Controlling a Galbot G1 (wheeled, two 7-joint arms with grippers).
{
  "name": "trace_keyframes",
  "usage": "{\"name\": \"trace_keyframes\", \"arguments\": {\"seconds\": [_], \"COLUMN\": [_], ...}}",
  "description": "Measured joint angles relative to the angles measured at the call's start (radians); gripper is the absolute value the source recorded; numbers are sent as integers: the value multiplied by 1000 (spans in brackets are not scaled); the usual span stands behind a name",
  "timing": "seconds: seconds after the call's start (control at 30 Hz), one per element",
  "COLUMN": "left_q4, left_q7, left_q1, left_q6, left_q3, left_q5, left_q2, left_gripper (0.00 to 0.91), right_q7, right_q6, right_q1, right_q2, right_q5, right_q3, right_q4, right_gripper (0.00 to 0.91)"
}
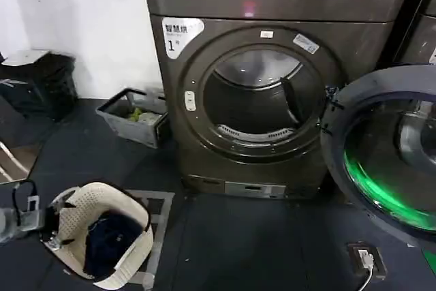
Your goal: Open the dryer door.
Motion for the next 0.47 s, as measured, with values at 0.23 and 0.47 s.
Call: {"name": "trace_keyframes", "arguments": {"seconds": [0.23, 0.47], "left_q4": [-1, 3], "left_q7": [8, 26], "left_q1": [-2, -4], "left_q6": [-3, -14], "left_q3": [-2, -4], "left_q5": [6, 2], "left_q2": [3, 16], "left_gripper": [907, 907], "right_q7": [-2, -2], "right_q6": [1, -5], "right_q1": [-6, -21], "right_q2": [6, 9], "right_q5": [1, 0], "right_q3": [6, 28], "right_q4": [2, -2], "right_gripper": [907, 907]}}
